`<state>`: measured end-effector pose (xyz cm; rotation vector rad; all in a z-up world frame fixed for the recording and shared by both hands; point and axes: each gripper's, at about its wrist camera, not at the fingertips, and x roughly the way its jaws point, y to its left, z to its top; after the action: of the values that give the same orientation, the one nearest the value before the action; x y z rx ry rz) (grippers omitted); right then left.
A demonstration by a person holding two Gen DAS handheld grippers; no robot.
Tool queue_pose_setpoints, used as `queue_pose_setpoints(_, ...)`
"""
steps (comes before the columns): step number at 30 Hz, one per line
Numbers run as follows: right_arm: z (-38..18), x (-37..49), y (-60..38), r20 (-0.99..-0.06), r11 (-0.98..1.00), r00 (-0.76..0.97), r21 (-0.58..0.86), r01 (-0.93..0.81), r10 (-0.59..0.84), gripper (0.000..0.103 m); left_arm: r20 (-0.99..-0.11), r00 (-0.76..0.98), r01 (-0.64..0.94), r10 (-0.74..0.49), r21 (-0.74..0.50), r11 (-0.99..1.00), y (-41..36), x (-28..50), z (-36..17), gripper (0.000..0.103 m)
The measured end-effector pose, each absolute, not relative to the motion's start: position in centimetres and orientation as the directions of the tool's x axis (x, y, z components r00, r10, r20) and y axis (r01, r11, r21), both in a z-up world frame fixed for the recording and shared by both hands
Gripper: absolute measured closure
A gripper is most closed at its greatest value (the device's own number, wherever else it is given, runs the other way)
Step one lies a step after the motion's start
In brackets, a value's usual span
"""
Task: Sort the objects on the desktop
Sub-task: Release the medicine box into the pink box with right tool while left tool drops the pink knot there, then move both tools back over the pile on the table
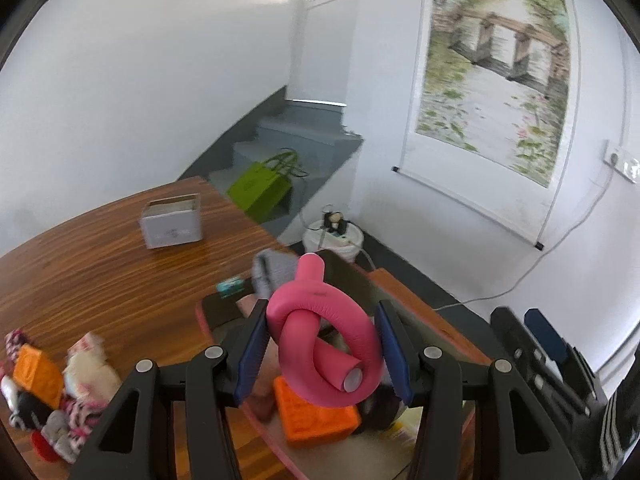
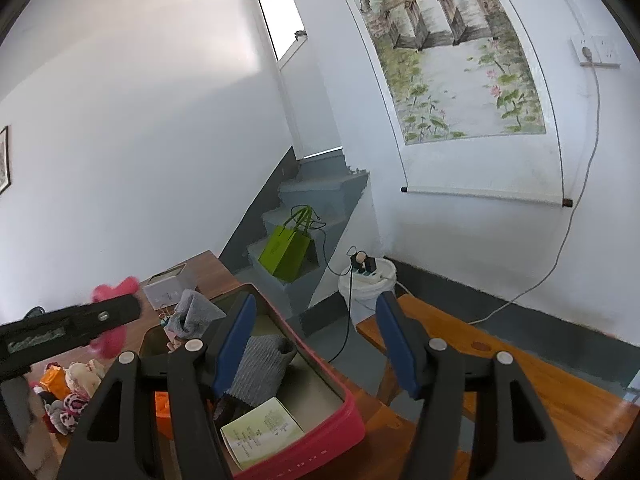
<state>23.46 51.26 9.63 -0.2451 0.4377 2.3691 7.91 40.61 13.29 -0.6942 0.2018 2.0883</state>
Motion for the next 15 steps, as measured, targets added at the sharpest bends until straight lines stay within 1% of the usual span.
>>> queue_pose_setpoints(1, 9.6, 23.4, 51.2, -0.295, -0.696, -0.733, 0.238, -0.677, 0.613, 0.036, -0.550, -0.432, -0.809, 0.715, -0.114, -0.577, 41.2, 7.8, 13.2, 0.041)
queue_pose_setpoints(2, 9.6, 23.3, 51.3, -0.298, -0.696, -0.732, 0.234, -0.679, 0.613, 0.036, -0.554, -0.431, -0.807, 0.712, -0.115, -0.579, 41.6, 7.6, 13.1, 0.027)
queue_pose_setpoints(3, 9.5, 23.2, 51.4, -0.302, -0.695, -0.729, 0.230, -0.681, 0.614, 0.036, -0.552, -0.432, -0.805, 0.713, -0.120, -0.581, 41.7, 7.4, 12.9, 0.022)
queue_pose_setpoints(7, 9.4, 23.4, 51.7, -0.305, -0.684, -0.719, 0.230, -0.692, 0.625, 0.036, -0.555, -0.433, -0.793, 0.711, -0.141, -0.593, 41.0, 6.7, 12.6, 0.022)
queue_pose_setpoints(15, 9.2, 23.1, 51.9, -0.318, -0.669, -0.700, 0.216, -0.711, 0.640, 0.036, -0.570, -0.477, -0.711, 0.669, -0.198, -0.675, 36.4, 4.4, 12.2, 0.022)
